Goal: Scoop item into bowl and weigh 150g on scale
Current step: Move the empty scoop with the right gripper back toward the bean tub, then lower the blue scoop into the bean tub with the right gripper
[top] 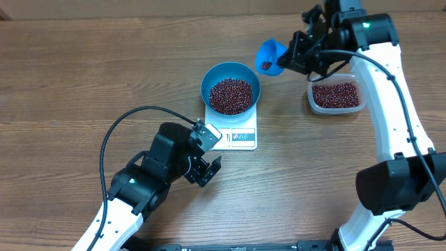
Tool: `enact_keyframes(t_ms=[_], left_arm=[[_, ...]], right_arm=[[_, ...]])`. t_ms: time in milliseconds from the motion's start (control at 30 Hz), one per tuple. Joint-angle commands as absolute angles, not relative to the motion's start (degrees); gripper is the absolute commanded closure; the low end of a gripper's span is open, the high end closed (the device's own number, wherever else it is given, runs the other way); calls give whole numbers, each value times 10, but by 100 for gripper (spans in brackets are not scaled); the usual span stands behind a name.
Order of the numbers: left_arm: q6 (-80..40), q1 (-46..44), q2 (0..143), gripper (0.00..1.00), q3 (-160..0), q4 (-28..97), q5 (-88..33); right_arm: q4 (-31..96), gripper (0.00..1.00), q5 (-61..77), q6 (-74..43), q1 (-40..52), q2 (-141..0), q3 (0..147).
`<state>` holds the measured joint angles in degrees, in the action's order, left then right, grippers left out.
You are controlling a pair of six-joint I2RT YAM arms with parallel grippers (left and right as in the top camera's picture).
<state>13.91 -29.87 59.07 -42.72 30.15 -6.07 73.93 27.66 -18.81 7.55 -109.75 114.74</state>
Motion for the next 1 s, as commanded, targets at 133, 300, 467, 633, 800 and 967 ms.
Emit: enact_keyframes(t_ms=[133,300,467,633,800,967], left_arm=[[142,-295,593,0,-425,300,-71],[142,-295,593,0,-425,300,-71],[142,-295,593,0,-425,300,-71],[142,-295,593,0,-425,300,-71],[142,-295,593,0,-425,300,-71],[142,-295,593,0,-425,300,-71]], right_arm=[[740,96,282,-175,26,-1074,1161],[745,96,282,-173,0,-1074,1161],[755,96,280,-160,-18,-1074,1161],[773,96,220,-159,-41,-1074,1161],[803,96,210,-122,-83,-1074,1161],[836,96,204,-88,-124,-1074,1161]])
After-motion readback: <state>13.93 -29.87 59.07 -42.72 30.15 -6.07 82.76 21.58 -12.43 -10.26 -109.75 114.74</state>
